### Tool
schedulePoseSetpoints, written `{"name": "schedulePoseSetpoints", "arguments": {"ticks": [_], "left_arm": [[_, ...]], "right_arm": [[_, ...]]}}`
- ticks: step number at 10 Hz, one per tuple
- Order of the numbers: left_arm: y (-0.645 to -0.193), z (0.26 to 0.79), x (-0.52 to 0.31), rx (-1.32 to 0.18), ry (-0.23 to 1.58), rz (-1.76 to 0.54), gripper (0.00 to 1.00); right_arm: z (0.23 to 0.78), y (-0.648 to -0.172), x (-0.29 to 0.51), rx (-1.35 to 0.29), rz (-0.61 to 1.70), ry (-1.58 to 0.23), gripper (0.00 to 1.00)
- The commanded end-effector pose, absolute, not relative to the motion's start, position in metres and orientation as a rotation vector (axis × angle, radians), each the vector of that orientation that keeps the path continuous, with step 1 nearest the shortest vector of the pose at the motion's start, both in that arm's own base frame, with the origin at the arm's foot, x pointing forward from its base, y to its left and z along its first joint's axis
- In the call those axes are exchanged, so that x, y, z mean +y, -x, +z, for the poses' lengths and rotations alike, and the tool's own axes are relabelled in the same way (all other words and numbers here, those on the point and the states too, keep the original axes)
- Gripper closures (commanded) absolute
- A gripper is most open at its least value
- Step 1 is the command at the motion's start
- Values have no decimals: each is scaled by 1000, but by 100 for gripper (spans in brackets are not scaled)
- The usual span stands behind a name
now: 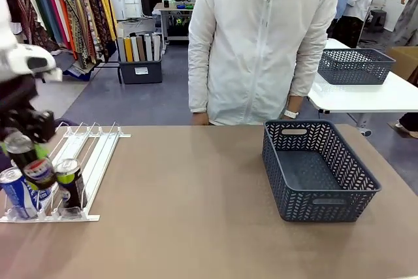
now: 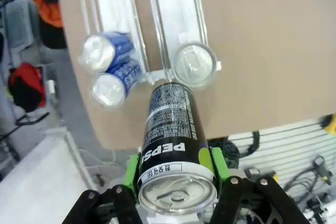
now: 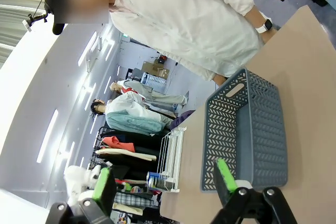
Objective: Retrieve and store the cans from the dispenser.
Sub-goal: Pick up one can from the Automatic Can Dispenser and place it in the middle of the table.
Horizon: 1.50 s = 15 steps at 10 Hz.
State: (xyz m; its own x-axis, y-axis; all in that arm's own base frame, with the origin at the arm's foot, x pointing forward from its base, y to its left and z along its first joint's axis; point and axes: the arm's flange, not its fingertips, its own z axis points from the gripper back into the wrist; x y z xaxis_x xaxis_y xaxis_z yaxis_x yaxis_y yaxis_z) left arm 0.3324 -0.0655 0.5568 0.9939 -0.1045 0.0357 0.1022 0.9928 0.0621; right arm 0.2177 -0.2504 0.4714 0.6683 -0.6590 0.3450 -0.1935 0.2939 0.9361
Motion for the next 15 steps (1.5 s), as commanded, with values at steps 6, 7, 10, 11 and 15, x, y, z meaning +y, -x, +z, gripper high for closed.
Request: {"name": "schedulePoseSetpoints", "arguments": {"ticks": [6, 7, 10, 11, 15], "left_arm": [[-302, 604, -63, -139, -77, -96, 100], [-302, 604, -63, -139, -77, -96, 100], [-329, 605, -117, -290, -6, -188, 100], [-349, 614, -164, -330, 32, -296, 100], [-436, 593, -358, -198, -12, -552, 100]], "right_arm": [[476, -219, -252, -853, -360, -1285, 0], [476, -219, -252, -853, -360, -1285, 0], [476, -219, -252, -853, -360, -1285, 0], [476, -219, -252, -853, -360, -1285, 0], [476, -219, -252, -853, -360, -1285, 0]]}}
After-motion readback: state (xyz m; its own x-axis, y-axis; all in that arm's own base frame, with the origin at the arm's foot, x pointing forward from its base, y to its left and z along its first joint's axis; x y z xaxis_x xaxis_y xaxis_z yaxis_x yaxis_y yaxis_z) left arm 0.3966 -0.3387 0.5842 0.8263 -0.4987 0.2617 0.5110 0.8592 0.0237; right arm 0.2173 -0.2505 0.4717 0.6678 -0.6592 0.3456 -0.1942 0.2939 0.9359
